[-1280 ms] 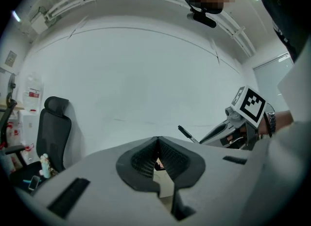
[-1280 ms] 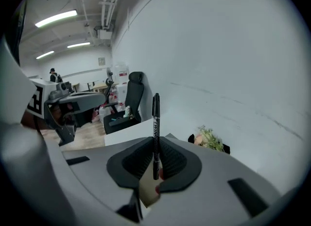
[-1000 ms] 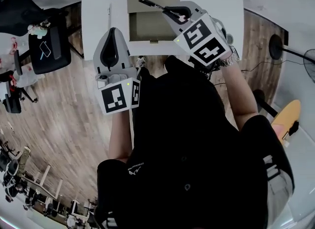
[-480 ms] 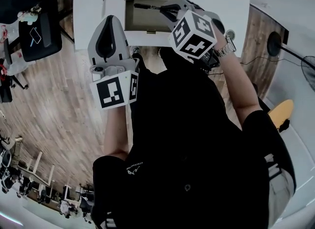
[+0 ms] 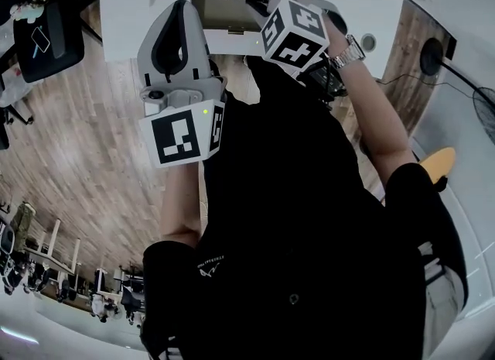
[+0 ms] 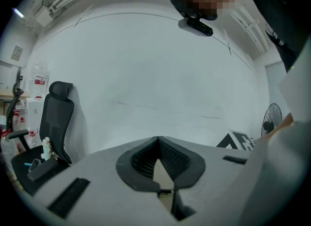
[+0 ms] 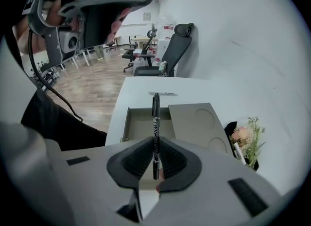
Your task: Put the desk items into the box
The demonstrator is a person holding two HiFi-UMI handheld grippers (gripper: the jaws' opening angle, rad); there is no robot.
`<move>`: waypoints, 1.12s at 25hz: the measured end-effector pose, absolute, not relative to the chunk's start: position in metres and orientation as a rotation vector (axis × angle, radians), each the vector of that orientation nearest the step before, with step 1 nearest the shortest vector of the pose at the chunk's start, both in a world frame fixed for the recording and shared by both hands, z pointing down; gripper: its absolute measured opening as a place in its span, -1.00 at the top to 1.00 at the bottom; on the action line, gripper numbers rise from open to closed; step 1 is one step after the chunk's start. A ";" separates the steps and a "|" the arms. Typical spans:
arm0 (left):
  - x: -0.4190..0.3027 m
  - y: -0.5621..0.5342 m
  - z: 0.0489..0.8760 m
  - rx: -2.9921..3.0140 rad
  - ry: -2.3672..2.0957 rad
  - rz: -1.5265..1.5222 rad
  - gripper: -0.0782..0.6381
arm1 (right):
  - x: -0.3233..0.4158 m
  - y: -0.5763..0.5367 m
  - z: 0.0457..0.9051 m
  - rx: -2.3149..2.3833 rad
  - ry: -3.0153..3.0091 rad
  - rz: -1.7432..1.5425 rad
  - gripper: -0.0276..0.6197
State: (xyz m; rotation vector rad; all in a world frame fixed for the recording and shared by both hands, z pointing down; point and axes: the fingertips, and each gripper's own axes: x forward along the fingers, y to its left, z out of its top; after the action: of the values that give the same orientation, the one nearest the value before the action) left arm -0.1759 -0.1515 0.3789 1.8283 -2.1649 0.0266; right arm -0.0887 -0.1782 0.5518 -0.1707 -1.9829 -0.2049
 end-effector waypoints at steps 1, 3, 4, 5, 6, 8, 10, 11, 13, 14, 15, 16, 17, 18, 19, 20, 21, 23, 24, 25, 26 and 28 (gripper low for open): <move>-0.175 -0.152 0.381 1.829 -2.160 0.030 0.76 | -0.089 -0.177 0.558 -0.177 -1.979 -0.196 0.79; -0.173 -0.154 0.384 1.829 -2.151 0.036 0.76 | -0.088 -0.175 0.570 -0.182 -1.970 -0.182 0.79; -0.173 -0.154 0.386 1.827 -2.149 0.039 0.76 | -0.088 -0.175 0.577 -0.183 -1.963 -0.179 0.79; -0.173 -0.155 0.387 1.826 -2.146 0.043 0.76 | -0.087 -0.175 0.583 -0.186 -1.955 -0.175 0.79; -0.173 -0.156 0.389 1.825 -2.143 0.047 0.76 | -0.086 -0.173 0.589 -0.193 -1.946 -0.164 0.79; -0.174 -0.158 0.392 1.827 -2.138 0.059 0.76 | -0.085 -0.170 0.602 -0.208 -1.932 -0.129 0.79; -0.176 -0.159 0.395 1.827 -2.139 0.070 0.76 | -0.085 -0.170 0.615 -0.212 -1.916 -0.115 0.79; -0.177 -0.159 0.395 1.824 -2.140 0.074 0.76 | -0.084 -0.169 0.621 -0.211 -1.906 -0.120 0.79; -0.178 -0.159 0.397 1.815 -2.143 0.078 0.76 | -0.082 -0.168 0.632 -0.211 -1.886 -0.129 0.79; -0.179 -0.158 0.397 1.810 -2.145 0.079 0.76 | -0.081 -0.169 0.637 -0.210 -1.880 -0.127 0.79; -0.180 -0.158 0.398 1.804 -2.147 0.079 0.76 | -0.081 -0.169 0.640 -0.208 -1.875 -0.122 0.79; -0.181 -0.158 0.399 1.798 -2.147 0.080 0.76 | -0.082 -0.170 0.643 -0.205 -1.872 -0.117 0.79; -0.182 -0.158 0.400 1.791 -2.147 0.081 0.76 | -0.083 -0.171 0.645 -0.201 -1.869 -0.115 0.79; -0.182 -0.157 0.402 1.785 -2.146 0.083 0.76 | -0.083 -0.172 0.648 -0.199 -1.866 -0.114 0.79; -0.183 -0.156 0.404 1.779 -2.145 0.085 0.76 | -0.084 -0.172 0.651 -0.197 -1.862 -0.115 0.79; -0.183 -0.155 0.405 1.774 -2.144 0.087 0.76 | -0.084 -0.172 0.654 -0.197 -1.858 -0.115 0.79; -0.182 -0.154 0.406 1.769 -2.144 0.088 0.76 | -0.085 -0.172 0.657 -0.199 -1.854 -0.115 0.79; -0.181 -0.154 0.408 1.761 -2.144 0.090 0.76 | -0.086 -0.173 0.661 -0.206 -1.847 -0.118 0.79; -0.181 -0.153 0.409 1.756 -2.144 0.091 0.76 | -0.087 -0.173 0.663 -0.210 -1.844 -0.121 0.79; -0.180 -0.152 0.409 1.752 -2.144 0.091 0.76 | -0.088 -0.173 0.665 -0.212 -1.841 -0.124 0.79; -0.180 -0.151 0.411 1.747 -2.143 0.092 0.76 | -0.089 -0.173 0.667 -0.213 -1.838 -0.126 0.79; -0.182 -0.146 0.415 1.734 -2.139 0.098 0.76 | -0.091 -0.170 0.672 -0.218 -1.834 -0.120 0.79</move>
State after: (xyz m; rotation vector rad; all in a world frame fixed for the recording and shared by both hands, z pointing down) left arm -0.1824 -0.1463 0.4148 1.7335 -2.1393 0.0980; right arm -0.0908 -0.1700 0.6721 -0.2180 -1.8340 -0.1204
